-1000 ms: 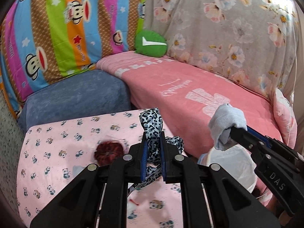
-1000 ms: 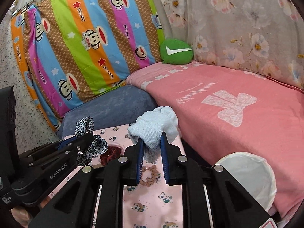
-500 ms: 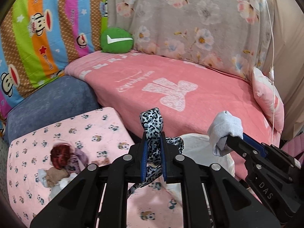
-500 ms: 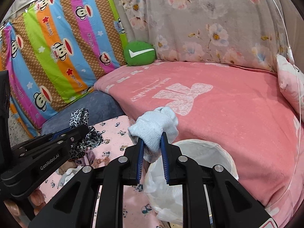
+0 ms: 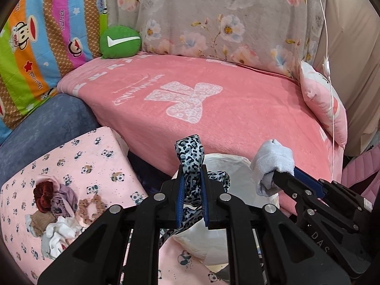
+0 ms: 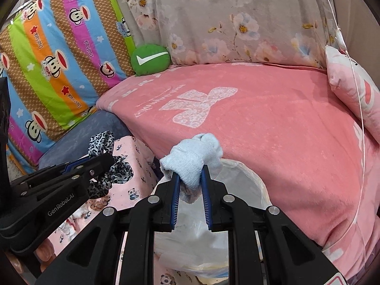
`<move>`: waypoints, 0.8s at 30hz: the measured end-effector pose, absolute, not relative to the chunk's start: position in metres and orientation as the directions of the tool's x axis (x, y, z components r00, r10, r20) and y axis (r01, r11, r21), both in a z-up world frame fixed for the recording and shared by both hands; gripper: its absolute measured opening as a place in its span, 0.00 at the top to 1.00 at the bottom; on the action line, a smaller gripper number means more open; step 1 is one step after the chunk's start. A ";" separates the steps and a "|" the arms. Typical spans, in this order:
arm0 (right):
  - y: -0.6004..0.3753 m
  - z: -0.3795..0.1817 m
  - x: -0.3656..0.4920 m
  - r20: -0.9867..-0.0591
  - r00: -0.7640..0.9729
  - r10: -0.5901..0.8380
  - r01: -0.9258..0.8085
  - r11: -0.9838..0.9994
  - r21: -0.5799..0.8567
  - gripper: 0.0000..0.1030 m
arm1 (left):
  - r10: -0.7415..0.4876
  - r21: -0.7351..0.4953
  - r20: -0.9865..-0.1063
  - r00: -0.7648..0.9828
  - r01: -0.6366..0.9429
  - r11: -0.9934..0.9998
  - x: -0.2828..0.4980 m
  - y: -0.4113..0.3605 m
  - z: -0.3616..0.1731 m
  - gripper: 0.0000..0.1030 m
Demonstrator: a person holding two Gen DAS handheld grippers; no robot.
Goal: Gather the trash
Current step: 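Carry both items over the white bin and open both tools to drop them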
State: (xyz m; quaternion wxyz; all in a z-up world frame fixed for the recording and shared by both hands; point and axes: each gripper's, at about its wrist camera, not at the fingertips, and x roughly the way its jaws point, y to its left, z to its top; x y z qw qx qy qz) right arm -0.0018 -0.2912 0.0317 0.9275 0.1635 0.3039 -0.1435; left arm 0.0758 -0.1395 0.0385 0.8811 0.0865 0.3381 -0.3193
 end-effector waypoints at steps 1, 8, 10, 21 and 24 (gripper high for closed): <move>-0.293 0.030 -0.002 -0.613 0.772 -0.168 0.369 0.904 0.217 0.82 | -0.502 -0.061 -0.652 0.568 0.621 0.781 0.076 -0.141 0.037 0.87; -0.299 0.022 -0.002 -0.624 0.763 -0.170 0.380 0.898 0.220 0.81 | -0.496 -0.060 -0.669 0.553 0.625 0.778 0.077 -0.153 0.030 0.87; -0.300 0.022 -0.002 -0.624 0.762 -0.171 0.382 0.897 0.220 0.80 | -0.497 -0.065 -0.673 0.547 0.626 0.777 0.077 -0.154 0.028 0.86; -0.301 0.026 -0.005 -0.610 0.766 -0.203 0.402 0.892 0.208 0.73 | -0.446 -0.029 -0.634 0.632 0.557 0.830 0.077 -0.152 0.033 0.20; -0.301 0.029 -0.007 -0.605 0.769 -0.206 0.404 0.890 0.210 0.67 | -0.441 -0.041 -0.639 0.631 0.545 0.838 0.080 -0.148 0.034 0.20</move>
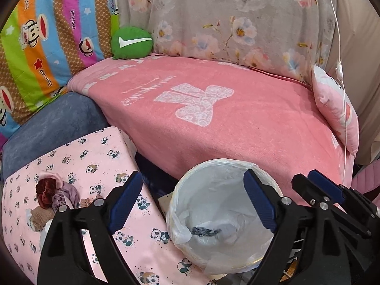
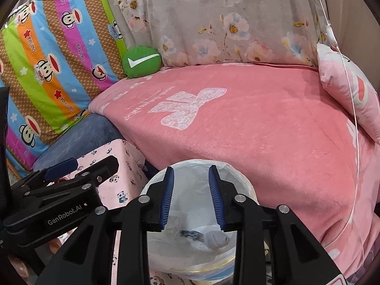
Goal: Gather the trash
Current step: 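Carry both items over the white bin and open both tools to drop them, then grasp a light blue sock with the left tool while the right tool grasps the dark red scrunchie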
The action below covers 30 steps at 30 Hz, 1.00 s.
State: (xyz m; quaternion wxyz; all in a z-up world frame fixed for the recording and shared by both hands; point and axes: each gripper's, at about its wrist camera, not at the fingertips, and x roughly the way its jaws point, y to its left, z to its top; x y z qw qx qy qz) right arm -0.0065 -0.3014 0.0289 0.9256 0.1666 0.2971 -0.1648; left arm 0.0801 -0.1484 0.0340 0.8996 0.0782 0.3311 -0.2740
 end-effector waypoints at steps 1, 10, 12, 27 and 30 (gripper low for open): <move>-0.300 0.030 -0.007 -0.603 0.771 -0.206 0.402 0.891 0.210 0.67 | -0.438 -0.040 -0.638 0.633 0.541 0.840 0.080 -0.148 0.034 0.20; -0.290 0.037 -0.006 -0.590 0.785 -0.187 0.374 0.903 0.211 0.59 | -0.417 -0.057 -0.630 0.655 0.497 0.866 0.082 -0.123 0.038 0.20; -0.285 0.038 -0.005 -0.588 0.789 -0.179 0.363 0.908 0.210 0.58 | -0.406 -0.064 -0.631 0.661 0.478 0.876 0.084 -0.114 0.038 0.20; -0.218 0.039 0.019 -0.591 0.803 -0.081 0.241 0.950 0.197 0.49 | -0.282 -0.060 -0.640 0.715 0.319 0.946 0.100 -0.035 0.032 0.19; -0.202 0.039 0.025 -0.593 0.804 -0.055 0.211 0.957 0.197 0.49 | -0.262 -0.068 -0.643 0.720 0.287 0.955 0.105 -0.018 0.030 0.19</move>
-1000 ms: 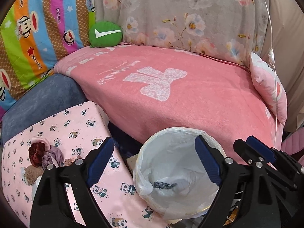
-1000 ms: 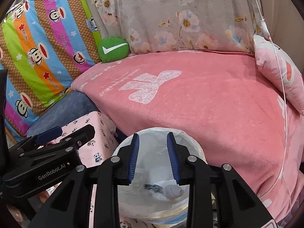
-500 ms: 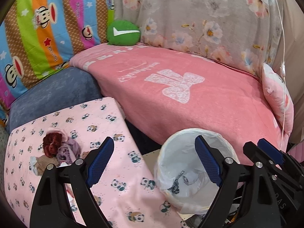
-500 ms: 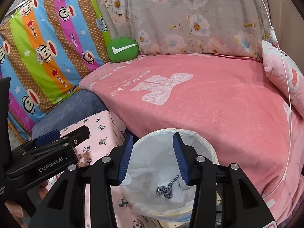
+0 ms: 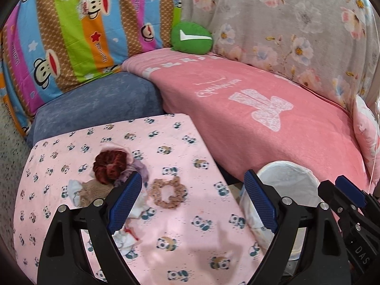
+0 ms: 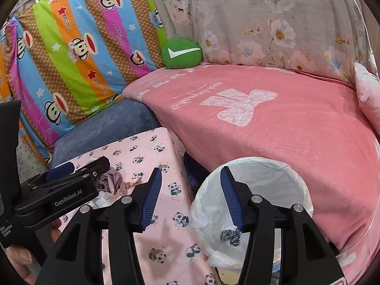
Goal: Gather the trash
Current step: 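Grasp a light blue sock with the left tool while the right tool grasps the dark red scrunchie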
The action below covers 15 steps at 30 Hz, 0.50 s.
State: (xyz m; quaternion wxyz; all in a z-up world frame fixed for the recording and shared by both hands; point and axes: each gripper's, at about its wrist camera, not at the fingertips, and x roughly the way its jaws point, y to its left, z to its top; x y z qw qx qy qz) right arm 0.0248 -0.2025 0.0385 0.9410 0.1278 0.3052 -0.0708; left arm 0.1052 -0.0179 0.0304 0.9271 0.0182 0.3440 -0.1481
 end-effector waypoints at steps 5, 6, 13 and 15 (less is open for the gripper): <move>-0.178 0.041 0.037 -0.595 0.804 -0.022 0.170 0.966 0.195 0.48 | -0.228 -0.078 -0.652 0.724 0.234 0.969 0.114 0.014 0.026 0.19; -0.173 0.041 0.041 -0.596 0.803 -0.013 0.161 0.967 0.196 0.48 | -0.221 -0.080 -0.654 0.724 0.224 0.971 0.116 0.020 0.025 0.19; -0.136 0.039 0.065 -0.607 0.794 0.042 0.100 0.975 0.197 0.48 | -0.161 -0.092 -0.673 0.722 0.133 0.987 0.130 0.070 0.015 0.19; -0.124 0.037 0.074 -0.612 0.789 0.057 0.082 0.977 0.197 0.48 | -0.141 -0.098 -0.681 0.718 0.101 0.990 0.135 0.087 0.011 0.19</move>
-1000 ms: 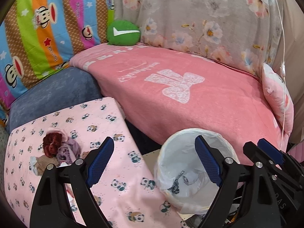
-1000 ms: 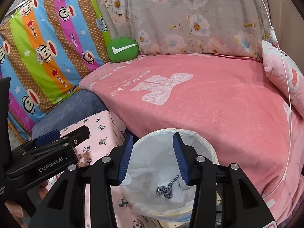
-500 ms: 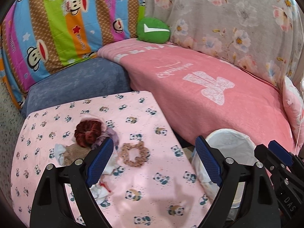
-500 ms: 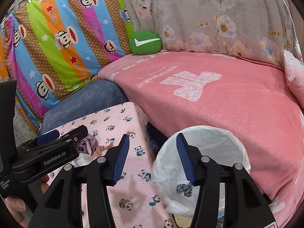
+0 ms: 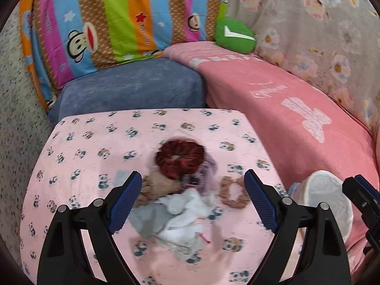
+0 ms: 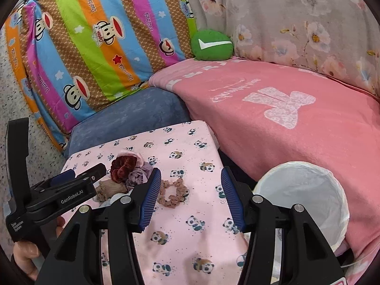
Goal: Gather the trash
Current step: 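Grasp a light blue sock with the left tool while the right tool grasps the dark red scrunchie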
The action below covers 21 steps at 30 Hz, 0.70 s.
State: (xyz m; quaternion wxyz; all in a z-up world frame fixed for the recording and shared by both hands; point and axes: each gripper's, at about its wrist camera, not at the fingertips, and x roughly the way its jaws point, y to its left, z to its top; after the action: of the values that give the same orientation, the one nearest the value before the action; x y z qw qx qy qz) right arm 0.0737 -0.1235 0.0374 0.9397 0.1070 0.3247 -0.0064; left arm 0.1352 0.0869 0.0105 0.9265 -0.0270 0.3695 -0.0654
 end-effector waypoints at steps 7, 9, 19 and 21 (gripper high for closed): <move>-0.083 0.028 0.110 -0.634 0.764 0.121 0.027 0.975 0.219 0.48 | -0.079 -0.119 -0.717 0.692 -0.010 0.993 0.152 0.145 -0.009 0.19; -0.070 0.022 0.124 -0.645 0.751 0.142 0.011 0.974 0.228 0.48 | -0.073 -0.128 -0.730 0.679 -0.031 0.991 0.157 0.157 -0.016 0.19; -0.028 -0.011 0.183 -0.694 0.693 0.196 -0.014 0.966 0.259 0.48 | -0.188 -0.306 -0.781 0.595 -0.103 0.946 0.184 0.202 -0.054 0.19; -0.022 -0.016 0.194 -0.701 0.685 0.198 -0.011 0.965 0.262 0.48 | -0.206 -0.324 -0.786 0.583 -0.104 0.940 0.189 0.203 -0.059 0.19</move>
State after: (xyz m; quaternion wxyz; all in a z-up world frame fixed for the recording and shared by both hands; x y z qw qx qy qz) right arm 0.1937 -0.0225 -0.0165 0.9100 0.1192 0.3928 0.0576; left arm 0.1892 0.2029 -0.0585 0.8732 -0.1704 0.4556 -0.0291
